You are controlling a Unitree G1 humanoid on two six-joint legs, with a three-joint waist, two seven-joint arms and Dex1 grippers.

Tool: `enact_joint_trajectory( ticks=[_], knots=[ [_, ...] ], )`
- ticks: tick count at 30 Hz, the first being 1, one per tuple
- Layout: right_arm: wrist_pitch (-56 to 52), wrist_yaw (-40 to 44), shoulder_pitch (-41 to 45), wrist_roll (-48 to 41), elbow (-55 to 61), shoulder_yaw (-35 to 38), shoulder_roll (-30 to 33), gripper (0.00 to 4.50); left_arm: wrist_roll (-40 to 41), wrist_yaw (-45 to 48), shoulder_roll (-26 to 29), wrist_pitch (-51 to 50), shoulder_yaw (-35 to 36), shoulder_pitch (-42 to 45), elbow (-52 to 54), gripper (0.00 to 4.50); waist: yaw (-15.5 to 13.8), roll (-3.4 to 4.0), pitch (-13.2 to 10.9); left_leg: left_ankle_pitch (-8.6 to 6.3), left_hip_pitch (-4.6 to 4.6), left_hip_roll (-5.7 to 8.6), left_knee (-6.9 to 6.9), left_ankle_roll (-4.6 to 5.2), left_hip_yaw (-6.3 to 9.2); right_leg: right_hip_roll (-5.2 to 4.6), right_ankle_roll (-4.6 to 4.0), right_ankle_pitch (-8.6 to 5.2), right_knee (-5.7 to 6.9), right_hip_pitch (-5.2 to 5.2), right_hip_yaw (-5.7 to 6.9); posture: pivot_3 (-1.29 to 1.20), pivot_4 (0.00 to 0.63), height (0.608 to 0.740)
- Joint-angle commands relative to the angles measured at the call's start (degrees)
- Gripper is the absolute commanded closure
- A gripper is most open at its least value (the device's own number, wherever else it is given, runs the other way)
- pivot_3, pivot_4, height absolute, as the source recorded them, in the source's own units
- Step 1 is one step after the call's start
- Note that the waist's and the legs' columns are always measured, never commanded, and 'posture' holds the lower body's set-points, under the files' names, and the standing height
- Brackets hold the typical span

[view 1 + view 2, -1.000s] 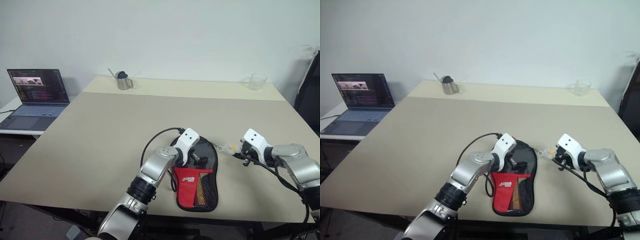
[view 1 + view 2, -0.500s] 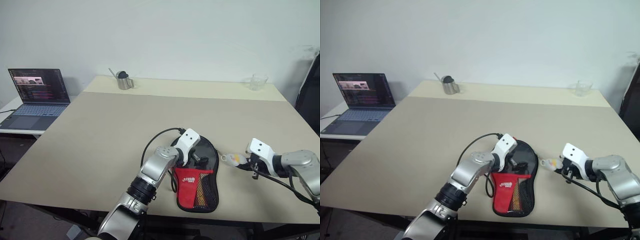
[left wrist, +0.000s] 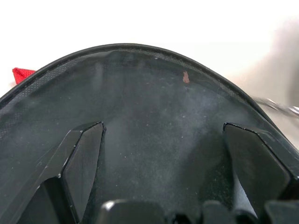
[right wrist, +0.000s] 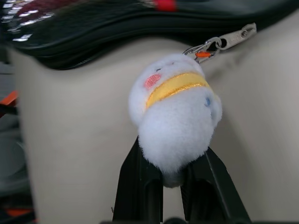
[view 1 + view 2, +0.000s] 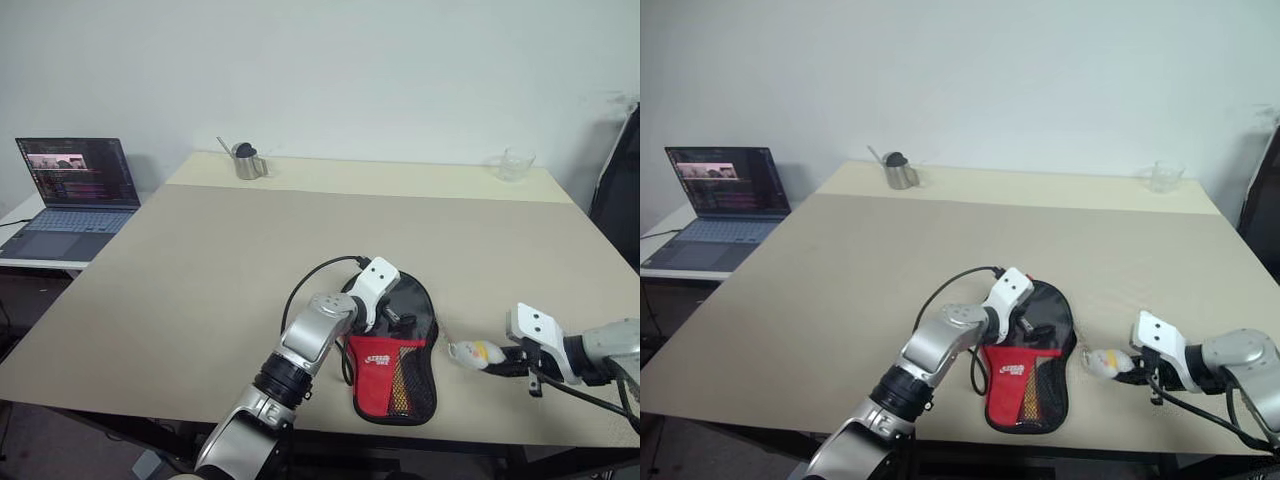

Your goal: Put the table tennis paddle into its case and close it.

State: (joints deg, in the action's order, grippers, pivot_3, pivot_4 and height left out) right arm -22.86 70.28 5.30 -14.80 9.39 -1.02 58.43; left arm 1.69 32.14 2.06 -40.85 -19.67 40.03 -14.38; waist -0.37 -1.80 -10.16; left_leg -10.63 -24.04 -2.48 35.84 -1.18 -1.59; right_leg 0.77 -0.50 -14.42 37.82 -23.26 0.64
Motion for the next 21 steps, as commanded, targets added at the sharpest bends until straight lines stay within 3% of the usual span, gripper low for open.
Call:
enact_joint_trajectory(
  ticks=[1, 21],
  knots=[
    [3.59, 2.74, -1.68, -0.73, 2.46, 0.98, 1.51, 4.38, 0.21, 0.78, 0.14, -2.69, -1.13, -1.95, -2.04, 0.00, 0.11, 0.00, 0.00, 0.00, 0.02, -0.01, 0.01, 0.00, -0.01, 0.00, 0.00, 0.00, 0.00, 0.01, -0.01, 0.00, 0.150, 0.740],
    [18.81, 9.63, -10.25, -0.35, 5.83, -2.76, 1.09, 4.38, 0.18, 1.83, 2.37, -3.01, -0.81, -1.48, -1.75, 0.00, 0.32, 0.00, 0.00, -0.03, 0.08, -0.02, 0.00, -0.04, -0.01, 0.02, -0.04, -0.02, 0.01, 0.05, -0.01, 0.00, 0.150, 0.740]
  ],
)
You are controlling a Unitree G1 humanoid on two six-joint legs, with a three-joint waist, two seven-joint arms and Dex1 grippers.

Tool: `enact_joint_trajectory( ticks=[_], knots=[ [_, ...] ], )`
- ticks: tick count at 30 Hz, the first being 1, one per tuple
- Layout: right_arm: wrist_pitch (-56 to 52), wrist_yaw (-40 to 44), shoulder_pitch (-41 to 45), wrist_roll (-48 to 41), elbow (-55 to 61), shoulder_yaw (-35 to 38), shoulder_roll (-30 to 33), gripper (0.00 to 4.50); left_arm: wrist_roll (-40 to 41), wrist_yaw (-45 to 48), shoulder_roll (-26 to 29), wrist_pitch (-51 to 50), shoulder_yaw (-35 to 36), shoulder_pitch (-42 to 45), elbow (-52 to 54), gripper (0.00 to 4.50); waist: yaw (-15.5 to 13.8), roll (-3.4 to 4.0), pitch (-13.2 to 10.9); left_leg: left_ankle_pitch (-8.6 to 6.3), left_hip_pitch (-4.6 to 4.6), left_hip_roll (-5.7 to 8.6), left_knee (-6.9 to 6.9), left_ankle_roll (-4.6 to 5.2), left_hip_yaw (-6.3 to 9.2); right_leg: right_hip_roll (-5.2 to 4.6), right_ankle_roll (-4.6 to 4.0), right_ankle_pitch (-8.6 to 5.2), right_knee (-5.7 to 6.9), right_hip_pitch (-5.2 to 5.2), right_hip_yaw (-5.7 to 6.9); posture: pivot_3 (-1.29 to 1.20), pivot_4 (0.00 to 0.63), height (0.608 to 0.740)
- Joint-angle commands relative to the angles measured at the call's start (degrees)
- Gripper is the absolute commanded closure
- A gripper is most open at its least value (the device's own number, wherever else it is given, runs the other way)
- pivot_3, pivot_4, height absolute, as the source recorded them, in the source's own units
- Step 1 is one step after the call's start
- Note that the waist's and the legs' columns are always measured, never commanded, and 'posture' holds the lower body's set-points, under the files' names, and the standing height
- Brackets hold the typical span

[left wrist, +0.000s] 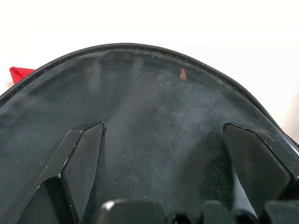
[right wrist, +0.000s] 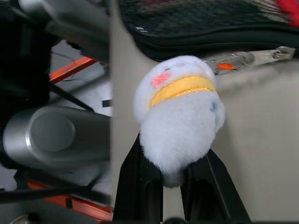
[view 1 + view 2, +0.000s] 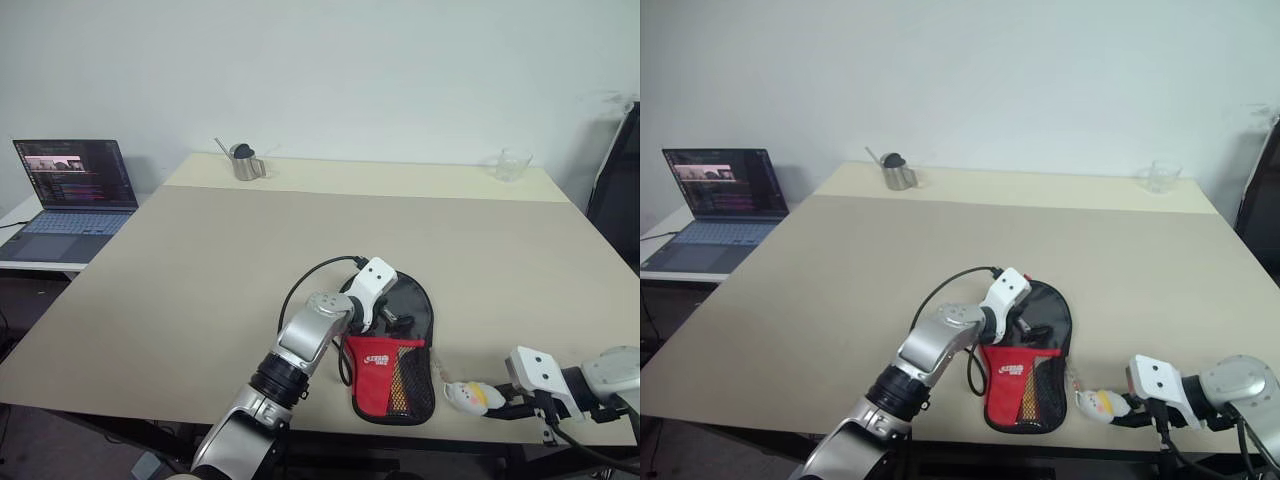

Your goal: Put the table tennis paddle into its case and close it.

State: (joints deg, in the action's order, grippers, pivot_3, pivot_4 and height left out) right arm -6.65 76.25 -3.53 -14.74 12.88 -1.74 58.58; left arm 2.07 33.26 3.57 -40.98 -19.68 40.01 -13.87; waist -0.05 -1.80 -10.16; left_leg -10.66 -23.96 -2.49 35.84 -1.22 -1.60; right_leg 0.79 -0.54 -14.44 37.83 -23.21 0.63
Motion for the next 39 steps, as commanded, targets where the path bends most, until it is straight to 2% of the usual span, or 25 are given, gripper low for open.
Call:
enact_joint_trajectory(
  ticks=[1, 9, 15, 20, 28, 34, 39],
  knots=[
    [3.46, 4.09, -1.91, -0.24, 2.35, -2.72, 0.77, 4.38, -0.20, 0.80, 1.04, -2.90, -0.85, -1.36, -2.27, 0.00, 0.01, -0.01, 0.00, 0.00, 0.00, 0.00, 0.00, 0.00, 0.00, 0.00, 0.00, 0.00, 0.00, 0.00, 0.00, 0.00, 0.150, 0.740],
    [3.50, 1.57, -6.39, 0.28, 9.50, -8.13, -1.41, 4.38, -0.31, 1.07, 1.95, -2.92, -0.67, -1.01, -2.21, 0.00, 0.03, 0.01, 0.05, -0.01, 0.06, -0.04, 0.01, -0.02, 0.01, 0.01, -0.03, -0.02, 0.05, 0.02, 0.00, 0.00, 0.150, 0.740],
    [-3.78, -2.98, -12.82, -0.44, 24.73, -9.68, 0.71, 4.39, -0.19, 1.02, 1.95, -3.11, -0.63, -1.09, -2.05, 0.00, 0.00, -0.01, 0.14, -0.02, 0.08, -0.07, 0.02, -0.04, 0.06, -0.02, -0.08, -0.05, 0.08, 0.03, 0.04, 0.00, 0.150, 0.740],
    [-10.45, -6.53, -14.94, -1.79, 34.22, -9.14, 2.33, 4.40, -0.18, 1.04, 1.92, -3.28, -0.76, -1.25, -1.84, 0.00, -0.02, -0.07, 0.30, -0.04, 0.08, -0.08, 0.04, -0.08, 0.08, -0.07, -0.09, -0.05, 0.07, 0.04, 0.04, 0.00, 0.150, 0.740],
    [-14.47, -9.67, -14.06, -0.14, 37.71, -11.16, 2.56, 4.40, -0.26, 0.90, 1.98, -3.39, -0.78, -1.45, -1.63, 0.00, -0.03, -0.14, 0.33, -0.07, 0.07, -0.07, 0.04, -0.12, 0.09, -0.10, -0.13, -0.08, 0.02, 0.06, 0.07, 0.00, 0.150, 0.740],
    [-12.87, -6.44, -11.72, -2.62, 33.19, -9.38, 3.89, 4.40, -0.22, 0.86, 2.09, -3.59, -0.70, -1.46, -1.46, 0.00, 0.01, -0.16, 0.32, -0.07, 0.07, -0.07, 0.06, -0.12, 0.10, -0.09, -0.13, -0.08, 0.02, 0.06, 0.08, 0.00, 0.150, 0.740],
    [-13.72, -8.64, -10.42, 0.99, 31.89, -10.32, 4.30, 4.40, -0.14, 0.88, 2.26, -3.96, -0.68, -1.72, -1.02, 0.00, 0.00, -0.17, 0.32, -0.08, 0.07, -0.08, 0.05, -0.12, 0.10, -0.09, -0.13, -0.08, 0.02, 0.06, 0.08, 0.00, 0.150, 0.740]
  ],
)
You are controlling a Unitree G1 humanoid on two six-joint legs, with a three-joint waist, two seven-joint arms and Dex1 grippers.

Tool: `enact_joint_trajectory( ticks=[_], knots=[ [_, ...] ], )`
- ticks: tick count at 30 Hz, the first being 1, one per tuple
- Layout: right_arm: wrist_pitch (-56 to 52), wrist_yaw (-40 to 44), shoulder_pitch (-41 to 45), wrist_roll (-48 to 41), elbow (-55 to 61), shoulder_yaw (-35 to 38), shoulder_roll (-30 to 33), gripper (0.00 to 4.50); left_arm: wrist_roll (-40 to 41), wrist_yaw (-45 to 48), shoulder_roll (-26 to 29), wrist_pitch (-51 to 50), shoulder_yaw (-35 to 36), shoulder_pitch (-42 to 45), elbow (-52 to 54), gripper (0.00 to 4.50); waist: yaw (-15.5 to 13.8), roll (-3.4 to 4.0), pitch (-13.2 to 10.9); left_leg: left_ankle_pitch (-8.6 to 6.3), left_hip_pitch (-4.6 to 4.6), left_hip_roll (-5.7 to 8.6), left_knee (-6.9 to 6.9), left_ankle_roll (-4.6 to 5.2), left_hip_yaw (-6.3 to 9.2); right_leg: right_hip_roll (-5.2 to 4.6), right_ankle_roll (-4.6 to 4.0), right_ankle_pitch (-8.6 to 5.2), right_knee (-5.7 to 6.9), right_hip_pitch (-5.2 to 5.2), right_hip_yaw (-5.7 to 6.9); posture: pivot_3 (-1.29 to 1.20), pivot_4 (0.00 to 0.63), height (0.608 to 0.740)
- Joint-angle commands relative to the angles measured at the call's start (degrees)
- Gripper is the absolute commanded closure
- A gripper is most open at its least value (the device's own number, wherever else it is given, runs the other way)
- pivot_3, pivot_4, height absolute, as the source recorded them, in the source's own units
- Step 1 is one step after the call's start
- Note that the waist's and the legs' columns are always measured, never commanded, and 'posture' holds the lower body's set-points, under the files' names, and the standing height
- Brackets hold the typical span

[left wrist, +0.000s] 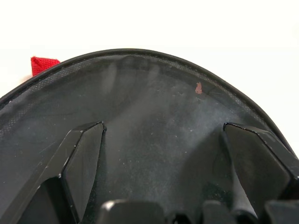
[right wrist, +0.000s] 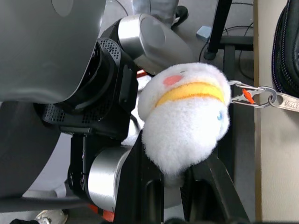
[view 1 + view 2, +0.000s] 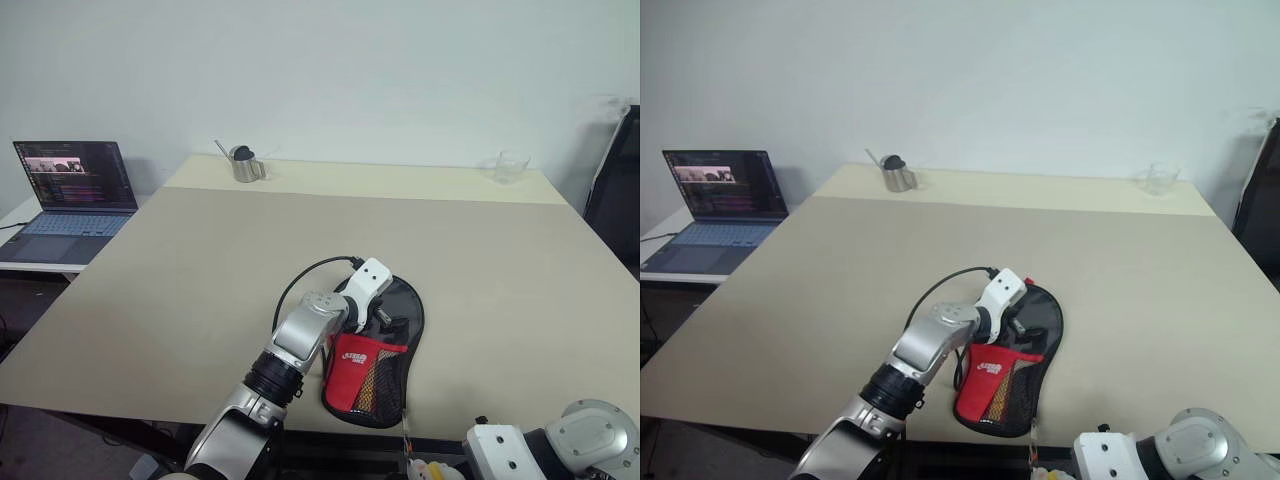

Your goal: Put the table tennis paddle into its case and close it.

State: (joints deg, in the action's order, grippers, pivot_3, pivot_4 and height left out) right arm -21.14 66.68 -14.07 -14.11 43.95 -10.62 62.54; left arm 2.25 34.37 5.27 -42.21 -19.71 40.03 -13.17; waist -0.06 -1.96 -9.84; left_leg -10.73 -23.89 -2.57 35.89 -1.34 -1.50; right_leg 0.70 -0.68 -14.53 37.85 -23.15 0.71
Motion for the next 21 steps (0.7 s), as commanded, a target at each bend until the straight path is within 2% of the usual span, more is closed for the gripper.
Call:
enact_joint_trajectory(
  ticks=[1, 7, 13, 14, 17, 21],
  knots=[
    [0.35, 0.91, 0.52, -0.19, 0.72, -0.97, 0.34, 4.40, -0.31, -0.22, 0.57, -2.67, -0.60, -1.71, -1.75, 0.00, 0.00, -0.01, 0.00, 0.00, 0.00, -0.01, 0.01, 0.00, 0.00, 0.00, 0.00, 0.00, 0.00, 0.00, 0.00, 0.00, 0.150, 0.740],
    [-1.92, 1.74, 4.53, -0.87, -1.51, 0.71, 1.76, 2.41, -0.39, -0.52, 0.50, -1.74, -0.29, -1.25, -2.41, 0.00, 0.07, -0.02, -0.01, 0.00, 0.01, 0.00, 0.06, 0.00, 0.00, 0.00, 0.00, 0.01, 0.03, 0.00, -0.02, 0.00, 0.150, 0.740],
    [-2.32, 2.79, 9.23, -1.95, -3.80, 1.04, 1.43, 0.21, -0.28, -1.00, 0.32, -0.87, 0.50, -0.94, -2.89, 0.00, 0.11, -0.02, -0.01, 0.01, 0.03, 0.00, 0.09, 0.00, 0.00, 0.00, 0.00, 0.00, 0.07, 0.00, -0.03, 0.00, 0.150, 0.740],
    [-2.50, 2.50, 10.63, -2.23, -4.36, 1.46, 0.98, 0.03, -0.10, -0.84, 0.47, -0.23, 0.83, -0.80, -2.66, 0.00, 0.12, -0.02, -0.01, 0.01, 0.03, 0.00, 0.09, 0.00, -0.01, 0.00, 0.00, 0.01, 0.07, 0.00, -0.05, 0.00, 0.150, 0.740],
    [-3.88, 2.11, 15.07, -4.15, -5.99, 3.19, -0.02, 0.03, 1.08, -0.87, 1.08, 1.73, 3.72, 0.40, -2.57, 0.00, 0.20, -0.06, -0.04, 0.01, 0.03, -0.01, 0.11, 0.00, -0.01, 0.00, 0.01, 0.02, 0.10, -0.01, -0.05, 0.00, 0.150, 0.740],
    [-7.39, 0.65, 21.87, -8.21, -8.29, 7.72, -1.46, 0.03, 3.80, 2.64, 4.65, 5.53, 7.69, 2.14, -0.69, 0.00, 0.39, -0.10, -0.16, 0.01, 0.03, -0.05, 0.10, 0.01, -0.03, 0.02, 0.04, 0.04, 0.17, -0.06, -0.07, 0.00, 0.150, 0.740]
  ],
)
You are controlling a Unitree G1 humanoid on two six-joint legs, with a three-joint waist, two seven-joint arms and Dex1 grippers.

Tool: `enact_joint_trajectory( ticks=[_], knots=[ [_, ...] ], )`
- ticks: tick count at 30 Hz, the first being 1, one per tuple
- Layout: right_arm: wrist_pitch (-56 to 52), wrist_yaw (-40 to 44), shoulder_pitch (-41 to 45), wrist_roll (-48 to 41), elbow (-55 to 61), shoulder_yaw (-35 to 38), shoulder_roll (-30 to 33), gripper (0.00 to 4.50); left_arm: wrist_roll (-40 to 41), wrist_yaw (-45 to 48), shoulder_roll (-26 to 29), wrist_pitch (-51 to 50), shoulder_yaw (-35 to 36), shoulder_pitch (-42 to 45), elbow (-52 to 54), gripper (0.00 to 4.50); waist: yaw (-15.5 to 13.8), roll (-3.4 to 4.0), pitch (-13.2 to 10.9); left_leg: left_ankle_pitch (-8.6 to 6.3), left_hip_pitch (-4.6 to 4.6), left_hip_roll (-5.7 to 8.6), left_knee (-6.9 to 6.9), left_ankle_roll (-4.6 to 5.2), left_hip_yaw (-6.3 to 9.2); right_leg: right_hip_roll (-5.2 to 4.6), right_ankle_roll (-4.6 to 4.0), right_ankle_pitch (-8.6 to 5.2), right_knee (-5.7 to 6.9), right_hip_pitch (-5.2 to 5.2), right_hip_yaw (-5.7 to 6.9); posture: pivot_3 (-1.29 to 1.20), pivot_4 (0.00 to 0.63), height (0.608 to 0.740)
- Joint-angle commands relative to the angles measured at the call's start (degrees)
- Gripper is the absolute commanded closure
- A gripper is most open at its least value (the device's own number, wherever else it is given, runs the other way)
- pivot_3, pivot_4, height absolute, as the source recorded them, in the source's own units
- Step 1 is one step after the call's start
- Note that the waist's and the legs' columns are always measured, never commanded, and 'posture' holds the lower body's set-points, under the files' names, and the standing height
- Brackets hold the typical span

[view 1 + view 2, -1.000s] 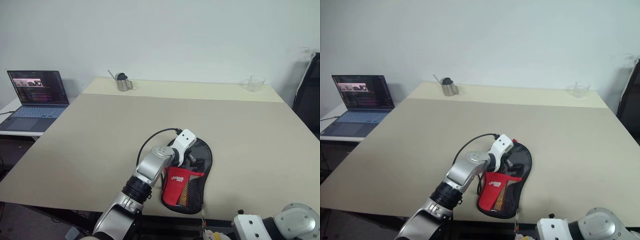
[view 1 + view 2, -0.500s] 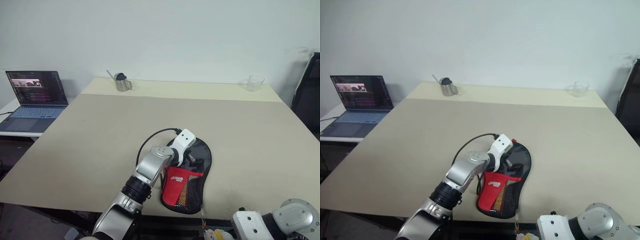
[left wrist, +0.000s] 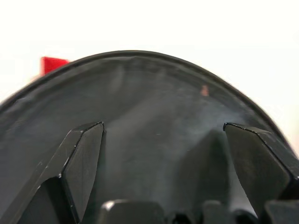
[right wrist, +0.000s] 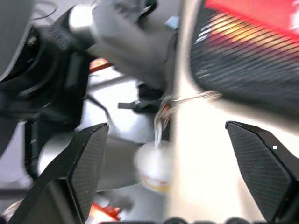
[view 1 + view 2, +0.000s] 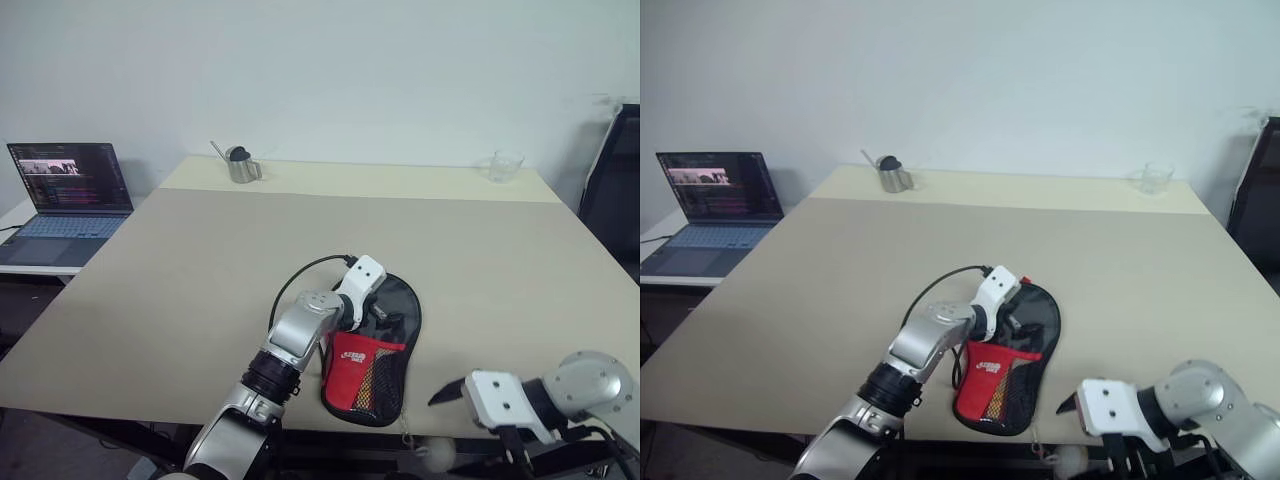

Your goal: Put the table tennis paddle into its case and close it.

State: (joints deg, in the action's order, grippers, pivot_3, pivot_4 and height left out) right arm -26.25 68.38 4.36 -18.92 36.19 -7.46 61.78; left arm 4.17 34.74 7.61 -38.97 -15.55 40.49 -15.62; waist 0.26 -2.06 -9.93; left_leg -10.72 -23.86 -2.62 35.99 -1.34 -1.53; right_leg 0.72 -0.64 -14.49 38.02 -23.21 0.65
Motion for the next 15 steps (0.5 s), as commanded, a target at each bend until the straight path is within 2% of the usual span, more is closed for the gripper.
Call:
enact_joint_trajectory(
  ticks=[1, 3, 5, 7, 11, 15],
  knots=[
    [-3.19, -1.18, 5.14, -4.84, -1.12, 5.95, -0.97, 0.03, 2.76, 4.29, 3.97, 2.93, 3.99, 1.80, 3.09, 0.00, 0.05, 0.00, -0.07, 0.00, -0.02, -0.02, -0.01, 0.00, 0.00, 0.02, -0.01, 0.00, 0.01, -0.03, 0.00, 0.00, 0.150, 0.740],
    [3.26, 2.76, 11.80, -3.67, -16.38, 6.55, -2.26, 0.03, 4.30, 9.60, 9.15, 3.90, 4.83, 1.65, 6.89, 0.00, 0.18, -0.09, -0.16, 0.00, -0.03, -0.04, -0.08, 0.00, -0.02, 0.04, -0.04, -0.01, 0.00, -0.04, 0.01, 0.00, 0.150, 0.740],
    [10.55, 6.68, 18.10, -0.41, -30.85, 5.79, -2.35, 0.03, 6.57, 15.63, 17.36, 5.29, 8.37, 1.22, 11.10, 0.00, 0.24, -0.18, -0.30, 0.00, -0.05, -0.05, -0.07, 0.00, -0.06, 0.09, -0.04, 0.00, -0.03, -0.06, -0.02, 0.00, 0.150, 0.740],
    [14.73, 9.08, 22.09, 1.88, -37.64, 4.50, -2.16, 0.03, 9.19, 19.28, 23.66, 5.76, 12.43, 1.21, 12.78, 0.00, 0.26, -0.15, -0.44, 0.00, -0.07, -0.04, -0.08, 0.00, -0.17, 0.07, -0.04, 0.00, -0.03, -0.11, -0.08, 0.00, 0.150, 0.740],
    [23.64, 13.70, 30.84, 7.84, -52.60, 1.44, -2.10, 0.03, 14.76, 31.35, 40.38, 7.34, 21.14, -1.52, 15.49, 0.00, 0.31, -0.02, -0.54, -0.01, -0.13, -0.13, -0.31, -0.01, -0.22, 0.08, -0.27, -0.17, -0.01, -0.29, -0.10, 0.00, 0.150, 0.740],
    [28.14, 17.20, 36.23, 9.92, -59.90, 0.69, -2.09, 0.03, 19.42, 39.36, 51.05, 7.62, 28.43, -6.46, 16.32, 0.00, 0.28, 0.10, -0.62, -0.04, -0.13, -0.14, -0.45, -0.05, -0.27, 0.05, -0.34, -0.39, 0.07, -0.39, -0.10, 0.00, 0.150, 0.740]
  ],
)
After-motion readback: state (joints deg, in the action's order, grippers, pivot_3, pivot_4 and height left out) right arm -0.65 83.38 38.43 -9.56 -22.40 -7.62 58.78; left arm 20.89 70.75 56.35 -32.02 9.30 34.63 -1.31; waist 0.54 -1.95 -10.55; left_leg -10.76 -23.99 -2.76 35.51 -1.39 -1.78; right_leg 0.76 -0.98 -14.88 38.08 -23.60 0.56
